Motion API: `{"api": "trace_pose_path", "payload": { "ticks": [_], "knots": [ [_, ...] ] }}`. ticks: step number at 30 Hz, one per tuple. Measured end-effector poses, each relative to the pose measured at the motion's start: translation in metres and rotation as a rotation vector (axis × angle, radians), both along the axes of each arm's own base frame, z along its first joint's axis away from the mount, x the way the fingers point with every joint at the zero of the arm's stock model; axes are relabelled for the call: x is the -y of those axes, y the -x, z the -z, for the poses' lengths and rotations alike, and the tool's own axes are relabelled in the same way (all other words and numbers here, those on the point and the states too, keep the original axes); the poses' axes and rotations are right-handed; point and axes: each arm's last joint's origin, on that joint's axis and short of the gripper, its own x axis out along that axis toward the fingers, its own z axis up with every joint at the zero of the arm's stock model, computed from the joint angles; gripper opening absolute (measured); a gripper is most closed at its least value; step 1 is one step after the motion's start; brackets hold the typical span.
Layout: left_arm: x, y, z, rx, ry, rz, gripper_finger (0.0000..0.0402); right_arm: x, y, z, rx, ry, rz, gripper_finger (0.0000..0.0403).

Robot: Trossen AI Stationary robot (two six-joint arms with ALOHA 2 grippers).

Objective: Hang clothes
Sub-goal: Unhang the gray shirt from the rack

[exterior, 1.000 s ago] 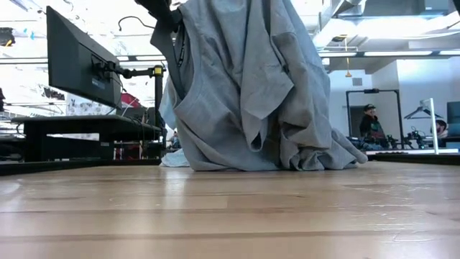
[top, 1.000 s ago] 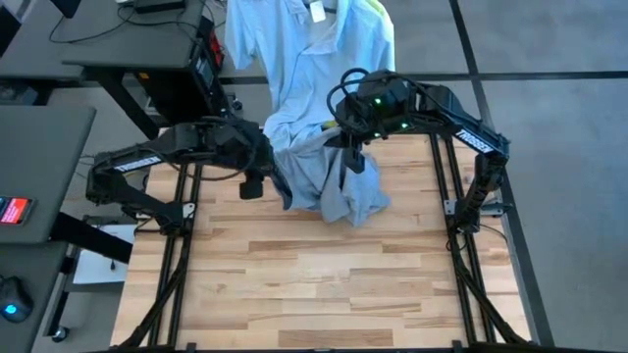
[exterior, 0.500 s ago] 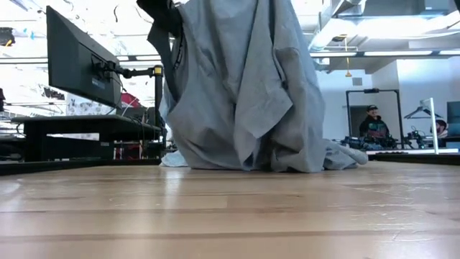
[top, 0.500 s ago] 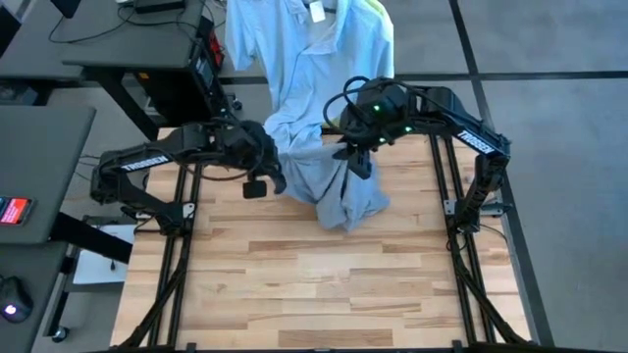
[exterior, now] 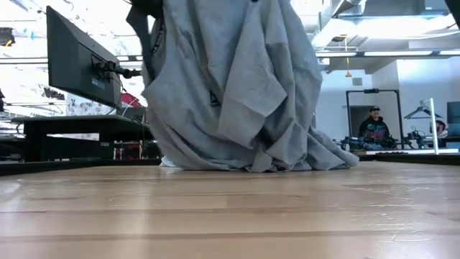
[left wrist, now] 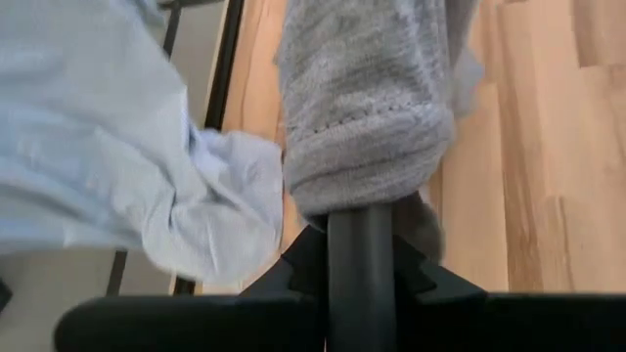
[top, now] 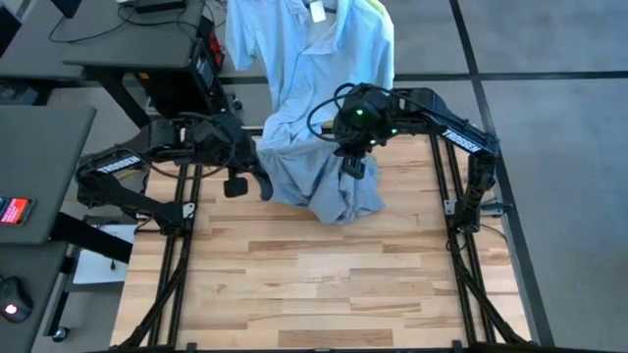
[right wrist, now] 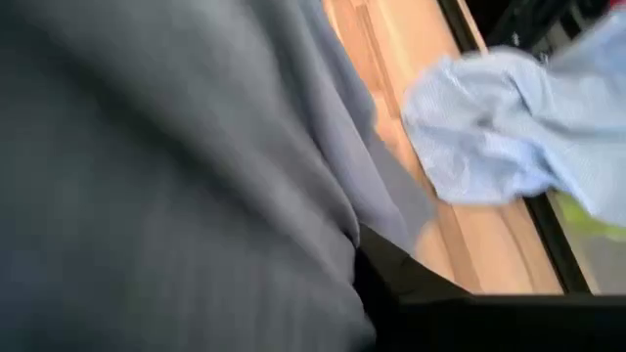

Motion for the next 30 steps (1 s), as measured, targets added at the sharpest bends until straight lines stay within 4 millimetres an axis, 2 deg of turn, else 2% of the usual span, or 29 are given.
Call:
{"api": "trace_pose_path", "payload": {
  "ticks": [7, 12, 15, 22, 25, 30],
  "knots": [
    [-0.001, 0.021, 0.002, -0.083, 0.029, -0.081, 0.0023, -0.002, 0.081, -0.052, 0.178, 0.067, 0.183, 0.0001],
    [-0.003, 0.02, 0.016, -0.127, 0.059, -0.109, 0.0023, -0.01, 0.133, -0.084, 0.376, 0.168, 0.356, 0.0],
    [-0.003, 0.018, 0.03, -0.151, 0.089, -0.101, 0.0023, -0.017, 0.158, -0.094, 0.442, 0.196, 0.421, 0.0],
    [-0.002, 0.018, 0.051, -0.074, 0.111, -0.078, 0.0023, -0.022, 0.169, -0.089, 0.367, 0.242, 0.53, 0.0],
    [-0.001, 0.024, 0.06, -0.061, 0.112, -0.089, 0.0023, -0.021, 0.172, -0.086, 0.322, 0.285, 0.577, 0.0],
    [0.001, 0.04, 0.087, 0.029, 0.134, -0.147, 0.0022, -0.02, 0.177, -0.086, 0.299, 0.335, 0.636, 0.0]
  ]
}}
